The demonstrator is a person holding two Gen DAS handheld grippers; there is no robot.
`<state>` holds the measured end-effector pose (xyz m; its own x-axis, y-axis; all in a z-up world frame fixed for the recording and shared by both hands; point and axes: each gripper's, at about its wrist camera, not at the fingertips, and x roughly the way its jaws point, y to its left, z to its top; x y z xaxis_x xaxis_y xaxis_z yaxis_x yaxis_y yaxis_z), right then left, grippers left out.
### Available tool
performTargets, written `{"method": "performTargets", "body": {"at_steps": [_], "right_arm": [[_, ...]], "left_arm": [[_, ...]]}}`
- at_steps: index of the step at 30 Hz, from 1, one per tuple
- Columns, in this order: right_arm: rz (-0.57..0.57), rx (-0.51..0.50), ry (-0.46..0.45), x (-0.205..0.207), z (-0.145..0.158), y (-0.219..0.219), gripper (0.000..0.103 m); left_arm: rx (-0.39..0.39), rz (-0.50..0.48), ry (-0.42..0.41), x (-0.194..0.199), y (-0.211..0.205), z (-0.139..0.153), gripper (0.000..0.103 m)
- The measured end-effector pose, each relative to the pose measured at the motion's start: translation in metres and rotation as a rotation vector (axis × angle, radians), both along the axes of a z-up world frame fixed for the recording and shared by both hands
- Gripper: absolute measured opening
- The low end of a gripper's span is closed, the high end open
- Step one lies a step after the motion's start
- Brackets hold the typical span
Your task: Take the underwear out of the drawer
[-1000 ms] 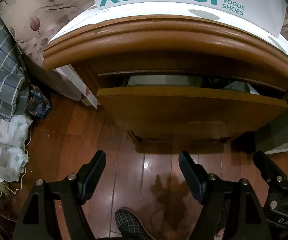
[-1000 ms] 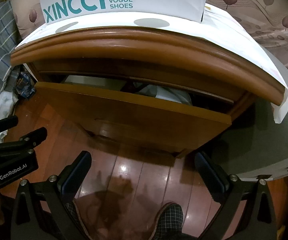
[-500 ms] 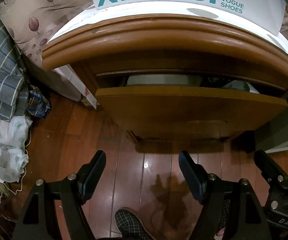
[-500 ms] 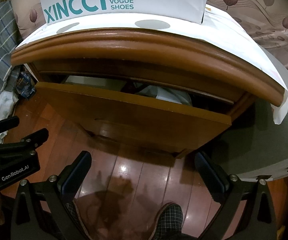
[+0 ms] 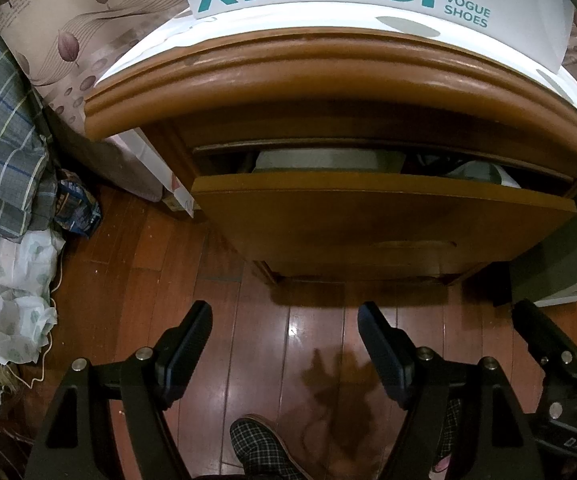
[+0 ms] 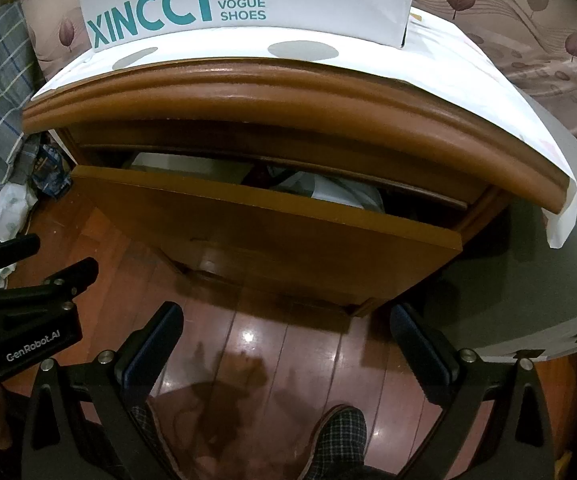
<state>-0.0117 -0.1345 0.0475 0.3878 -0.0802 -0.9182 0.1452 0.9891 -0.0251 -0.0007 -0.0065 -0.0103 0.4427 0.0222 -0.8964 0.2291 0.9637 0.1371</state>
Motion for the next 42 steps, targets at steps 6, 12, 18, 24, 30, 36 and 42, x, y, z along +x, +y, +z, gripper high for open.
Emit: {"method": "performTargets", "body": {"at_steps": [6, 12, 18, 24, 30, 36, 42], "right_arm": [[-0.012, 0.006, -0.014, -0.002, 0.005, -0.005, 0.102], [-0.035, -0.048, -0.089, -0.007, 0.023, -0.005, 0.102], [-0.033, -0.105, -0.232, -0.014, 0.057, -0.002, 0.102], [-0.046, -0.14, -0.268, -0.015, 0.07, -0.011, 0.102], [-0.116, -0.068, -0.226, -0.016, 0.064, -0.039, 0.102], [-0.154, -0.045, -0.218, -0.018, 0.063, -0.05, 0.102], [-0.135, -0.042, -0.212, -0.016, 0.062, -0.046, 0.102]], "left_arm": [[-0.018, 0.015, 0.008, 0.002, 0.003, -0.001, 0.077], [-0.082, 0.045, 0.022, 0.006, 0.009, 0.003, 0.077], [-0.236, 0.095, 0.09, 0.011, 0.021, 0.007, 0.077], [-0.454, 0.246, 0.17, 0.019, 0.038, 0.002, 0.077], [-0.67, 0.442, 0.208, 0.028, 0.047, -0.007, 0.077], [-0.827, 0.584, 0.216, 0.043, 0.054, -0.021, 0.077], [-0.868, 0.586, 0.139, 0.052, 0.065, -0.029, 0.077]]}}
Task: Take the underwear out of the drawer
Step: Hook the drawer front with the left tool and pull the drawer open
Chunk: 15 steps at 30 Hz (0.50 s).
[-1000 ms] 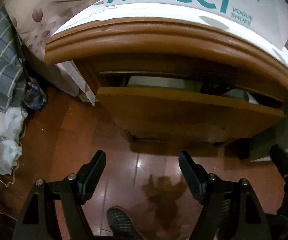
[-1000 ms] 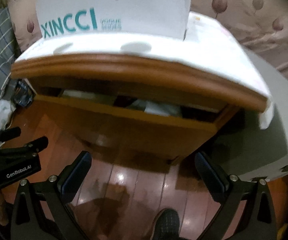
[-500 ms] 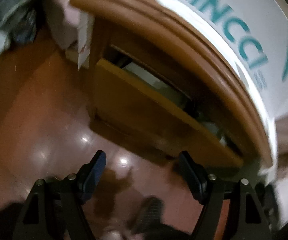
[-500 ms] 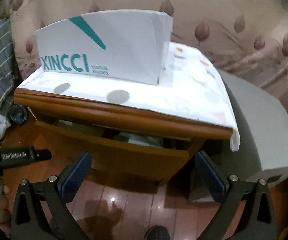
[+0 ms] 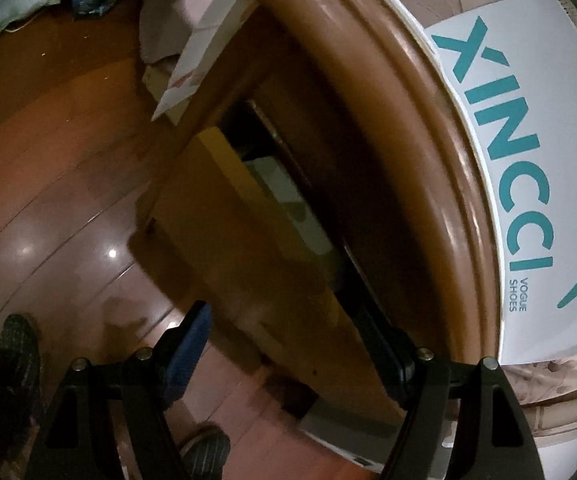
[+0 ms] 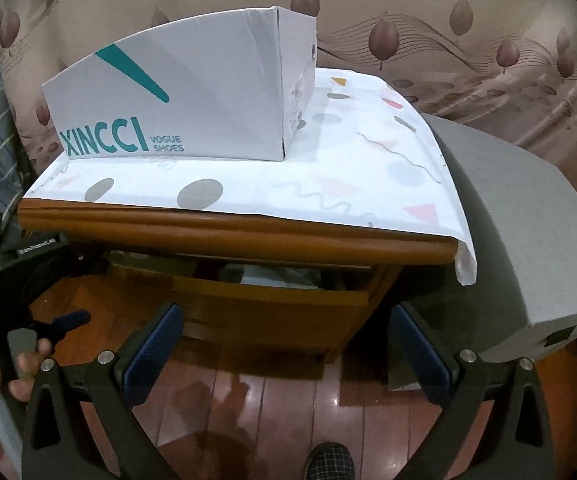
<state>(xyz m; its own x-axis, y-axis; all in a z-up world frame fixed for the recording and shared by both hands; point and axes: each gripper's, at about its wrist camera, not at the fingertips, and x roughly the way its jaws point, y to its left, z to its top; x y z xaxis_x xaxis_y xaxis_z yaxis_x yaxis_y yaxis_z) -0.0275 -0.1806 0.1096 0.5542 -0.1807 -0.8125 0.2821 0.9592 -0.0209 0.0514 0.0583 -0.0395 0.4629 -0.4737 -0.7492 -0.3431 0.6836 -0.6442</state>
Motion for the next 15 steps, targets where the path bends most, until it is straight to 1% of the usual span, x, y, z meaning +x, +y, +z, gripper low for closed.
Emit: {"method": "performTargets", "body": {"at_steps": [2, 4, 6, 7, 8, 9, 12, 15], "right_arm": [[0.002, 0.003, 0.003, 0.0, 0.0, -0.001, 0.102], [-0.001, 0.001, 0.004, 0.001, -0.001, -0.001, 0.102], [-0.007, 0.001, 0.011, 0.002, -0.002, -0.002, 0.102], [-0.009, 0.004, 0.013, 0.002, -0.003, -0.004, 0.102], [-0.012, 0.003, 0.014, 0.003, -0.003, -0.004, 0.102], [-0.013, 0.002, 0.014, 0.003, -0.003, -0.004, 0.102], [-0.017, -0.003, 0.013, 0.003, -0.003, -0.005, 0.102], [-0.022, -0.007, 0.014, 0.003, -0.003, -0.006, 0.102]], "left_arm": [[-0.026, -0.002, -0.009, 0.004, 0.0, -0.003, 0.077], [-0.016, 0.003, -0.001, 0.008, 0.0, -0.009, 0.077], [-0.025, 0.007, 0.016, 0.01, -0.003, -0.017, 0.077], [-0.034, 0.011, 0.03, 0.011, -0.002, -0.025, 0.079], [-0.062, 0.019, 0.027, 0.012, 0.0, -0.029, 0.08], [-0.067, 0.023, 0.024, 0.012, 0.001, -0.034, 0.083], [-0.065, 0.027, 0.0, 0.011, 0.003, -0.033, 0.083], [-0.065, 0.027, -0.001, 0.006, 0.002, -0.033, 0.083]]}}
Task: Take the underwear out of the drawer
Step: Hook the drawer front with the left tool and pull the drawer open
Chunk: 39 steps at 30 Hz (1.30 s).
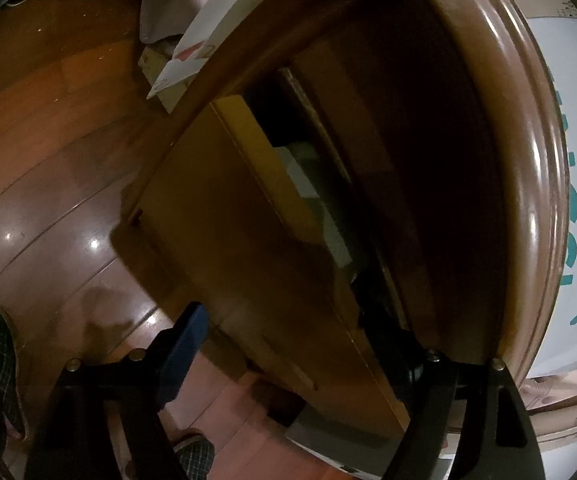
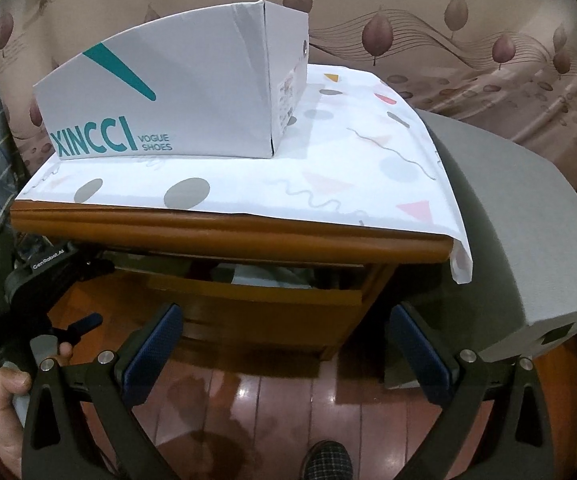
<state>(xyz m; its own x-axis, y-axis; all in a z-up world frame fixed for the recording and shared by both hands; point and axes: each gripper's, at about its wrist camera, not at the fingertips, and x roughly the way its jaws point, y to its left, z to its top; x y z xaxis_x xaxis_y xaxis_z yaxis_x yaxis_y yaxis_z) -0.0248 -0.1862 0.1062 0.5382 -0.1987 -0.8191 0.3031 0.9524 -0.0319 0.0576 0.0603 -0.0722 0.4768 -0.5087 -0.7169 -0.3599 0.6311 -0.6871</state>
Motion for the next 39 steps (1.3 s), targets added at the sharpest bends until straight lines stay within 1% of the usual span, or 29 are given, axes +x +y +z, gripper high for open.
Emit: {"method": "performTargets", "body": {"at_steps": [4, 6, 7, 8, 10, 11, 12, 13, 14, 16, 19, 20, 23, 26, 29, 32, 35, 36, 39], "right_arm": [[0.002, 0.002, 0.003, -0.001, 0.0, -0.001, 0.102], [0.0, 0.008, 0.006, -0.001, -0.001, -0.001, 0.102], [-0.002, 0.012, 0.007, -0.001, -0.001, -0.002, 0.102], [-0.004, 0.015, 0.007, -0.001, -0.001, -0.003, 0.102], [-0.006, 0.021, 0.009, -0.001, -0.001, -0.004, 0.102], [-0.007, 0.022, 0.007, -0.001, -0.001, -0.004, 0.102], [-0.008, 0.02, 0.006, -0.001, -0.001, -0.004, 0.102], [-0.008, 0.018, 0.006, -0.002, -0.001, -0.004, 0.102], [-0.008, 0.019, 0.007, -0.001, -0.001, -0.004, 0.102], [-0.007, 0.024, 0.008, -0.002, -0.001, -0.004, 0.102], [-0.003, 0.03, 0.011, -0.001, -0.001, -0.003, 0.102], [-0.001, 0.031, 0.011, 0.0, -0.001, -0.003, 0.102], [0.006, 0.026, 0.011, 0.0, 0.0, -0.001, 0.102], [0.008, 0.035, 0.017, 0.0, -0.002, -0.001, 0.102], [0.004, 0.039, 0.019, 0.001, -0.002, -0.002, 0.102], [0.0, 0.044, 0.019, 0.002, -0.002, -0.002, 0.102], [0.001, 0.042, 0.019, 0.002, -0.002, -0.002, 0.102], [0.0, 0.043, 0.019, 0.001, -0.002, -0.002, 0.102], [-0.002, 0.039, 0.022, 0.002, -0.003, -0.003, 0.102]], "left_arm": [[-0.026, -0.001, -0.015, 0.005, 0.0, 0.001, 0.083], [-0.016, -0.006, -0.043, 0.004, -0.002, 0.007, 0.083], [0.006, -0.011, -0.057, 0.004, -0.004, 0.008, 0.084], [-0.002, -0.019, -0.061, 0.005, -0.005, 0.005, 0.084], [-0.053, -0.02, -0.035, 0.005, -0.003, -0.003, 0.085], [-0.053, -0.012, -0.017, 0.004, -0.003, -0.009, 0.085], [-0.056, -0.005, -0.003, 0.003, -0.002, -0.013, 0.089], [-0.077, 0.004, 0.003, 0.003, 0.0, -0.016, 0.089], [-0.083, 0.004, 0.006, 0.003, 0.0, -0.017, 0.089], [-0.07, 0.004, 0.0, 0.003, 0.0, -0.017, 0.089], [-0.087, 0.014, 0.002, 0.002, -0.001, -0.018, 0.09], [-0.1, 0.019, 0.004, 0.0, -0.001, -0.018, 0.09], [-0.18, 0.028, 0.019, 0.001, 0.003, -0.029, 0.09], [-0.236, 0.047, 0.041, 0.002, 0.008, -0.04, 0.091], [-0.279, 0.098, 0.07, 0.003, 0.011, -0.046, 0.092], [-0.308, 0.128, 0.099, 0.005, 0.012, -0.053, 0.094], [-0.274, 0.138, 0.11, 0.01, 0.012, -0.051, 0.096], [-0.267, 0.142, 0.117, 0.014, 0.012, -0.057, 0.097], [-0.252, 0.153, 0.153, 0.021, 0.012, -0.06, 0.099]]}}
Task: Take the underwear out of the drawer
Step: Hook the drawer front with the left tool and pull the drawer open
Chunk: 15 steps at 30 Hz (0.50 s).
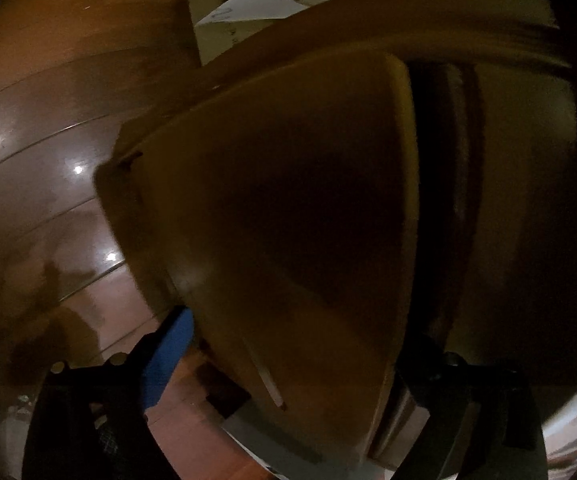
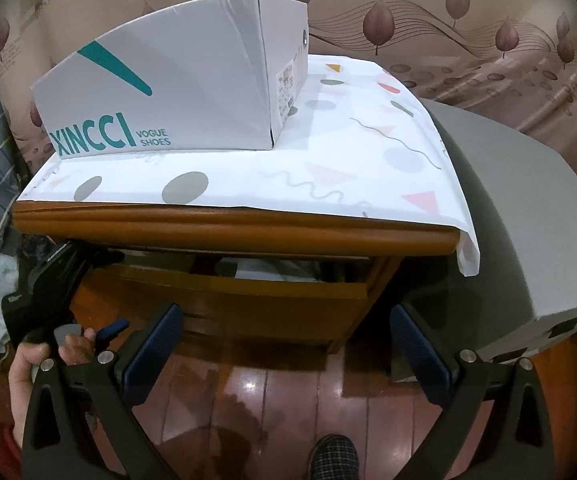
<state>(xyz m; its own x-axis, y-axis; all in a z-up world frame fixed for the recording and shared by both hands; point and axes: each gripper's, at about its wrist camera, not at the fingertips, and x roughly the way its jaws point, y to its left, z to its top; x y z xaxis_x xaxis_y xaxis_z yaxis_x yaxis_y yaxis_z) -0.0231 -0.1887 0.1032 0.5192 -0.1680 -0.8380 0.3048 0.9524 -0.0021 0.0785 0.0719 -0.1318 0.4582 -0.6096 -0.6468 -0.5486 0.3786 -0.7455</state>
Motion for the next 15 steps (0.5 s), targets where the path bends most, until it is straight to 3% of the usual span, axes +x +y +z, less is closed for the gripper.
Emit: {"method": "performTargets", "body": {"at_steps": [3, 7, 15], "right_arm": [[-0.003, 0.001, 0.003, 0.0, 0.0, 0.0, 0.102], [-0.004, 0.001, 0.008, 0.0, -0.001, 0.0, 0.102], [0.001, 0.001, 0.009, -0.001, 0.0, 0.001, 0.102]], "left_arm": [[0.017, -0.01, 0.02, 0.003, -0.001, 0.0, 0.103], [0.114, -0.068, -0.011, 0.005, -0.002, 0.012, 0.103], [0.213, -0.181, -0.038, -0.014, 0.006, 0.023, 0.103]]}}
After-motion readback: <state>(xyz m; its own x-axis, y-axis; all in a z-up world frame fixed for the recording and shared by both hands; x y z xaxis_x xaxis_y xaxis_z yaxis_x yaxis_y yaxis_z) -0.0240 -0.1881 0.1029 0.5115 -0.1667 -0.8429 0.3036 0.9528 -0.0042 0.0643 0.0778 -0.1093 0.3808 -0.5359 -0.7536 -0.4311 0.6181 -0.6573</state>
